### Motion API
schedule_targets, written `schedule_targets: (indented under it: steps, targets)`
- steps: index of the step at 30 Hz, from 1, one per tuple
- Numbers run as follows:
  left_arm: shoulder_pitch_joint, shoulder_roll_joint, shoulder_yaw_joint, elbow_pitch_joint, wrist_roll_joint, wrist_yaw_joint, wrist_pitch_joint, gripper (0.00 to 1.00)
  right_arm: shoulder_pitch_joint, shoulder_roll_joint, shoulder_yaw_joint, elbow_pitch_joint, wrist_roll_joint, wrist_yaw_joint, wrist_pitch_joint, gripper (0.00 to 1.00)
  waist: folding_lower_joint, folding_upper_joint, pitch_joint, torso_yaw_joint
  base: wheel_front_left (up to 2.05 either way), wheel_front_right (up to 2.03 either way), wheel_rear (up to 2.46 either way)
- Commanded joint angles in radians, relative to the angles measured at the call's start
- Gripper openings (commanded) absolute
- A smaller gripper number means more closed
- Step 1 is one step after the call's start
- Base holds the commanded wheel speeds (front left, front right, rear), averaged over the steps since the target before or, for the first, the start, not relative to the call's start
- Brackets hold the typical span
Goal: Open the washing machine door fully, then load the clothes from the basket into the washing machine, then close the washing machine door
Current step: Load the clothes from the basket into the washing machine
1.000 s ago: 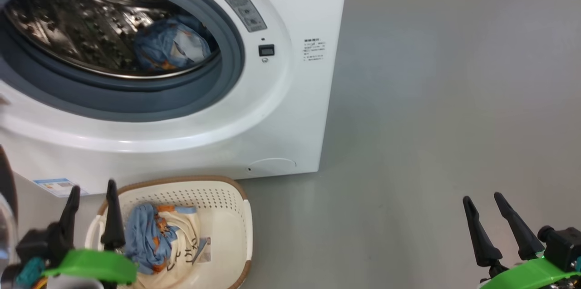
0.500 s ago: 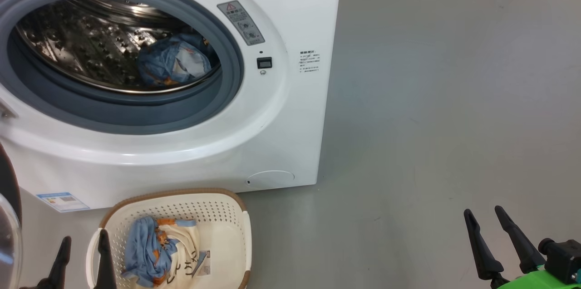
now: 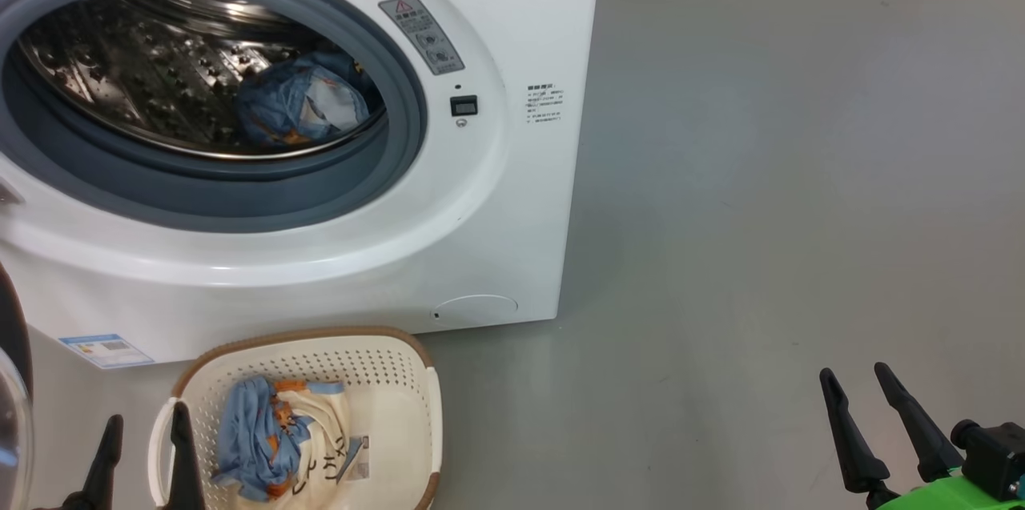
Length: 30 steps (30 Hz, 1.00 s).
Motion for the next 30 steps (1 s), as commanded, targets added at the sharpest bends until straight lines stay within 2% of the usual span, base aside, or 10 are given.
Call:
schedule_targets:
  steps: [1, 11, 19, 21, 30]
  targets:
    - [-0.016, 0.008, 0.035, -0.020, 0.003, -0.003, -0.005, 1.00, -0.016, -0.021, 0.018, -0.024, 0.010, 0.002, -0.012, 1.00, 0.0000, -0.0001, 0.005, 0.000, 0.00, 0.00, 0.00]
    - [-0.041, 0.003, 0.018, 0.106, 0.001, -0.002, -0.005, 1.00, -0.037, -0.002, 0.030, -0.034, 0.004, 0.002, -0.012, 1.00, 0.0000, -0.0001, 0.033, -0.001, 0.00, 0.00, 0.00]
    - [-0.124, 0.002, -0.005, 0.320, -0.011, -0.001, -0.005, 1.00, -0.083, 0.014, 0.055, -0.039, -0.003, 0.002, -0.012, 1.00, 0.0000, -0.0001, 0.087, -0.009, 0.00, 0.00, 0.00]
    - [-0.170, 0.003, -0.015, 0.416, -0.006, -0.002, -0.005, 1.00, -0.103, 0.024, 0.059, -0.043, -0.007, 0.002, -0.012, 1.00, 0.0000, -0.0001, 0.113, -0.010, 0.00, 0.00, 0.00]
    - [-0.352, 0.037, -0.058, 0.671, 0.000, -0.003, -0.005, 1.00, -0.158, 0.041, 0.070, -0.052, -0.011, 0.002, -0.012, 1.00, 0.0000, -0.0001, 0.216, -0.014, 0.00, 0.00, 0.00]
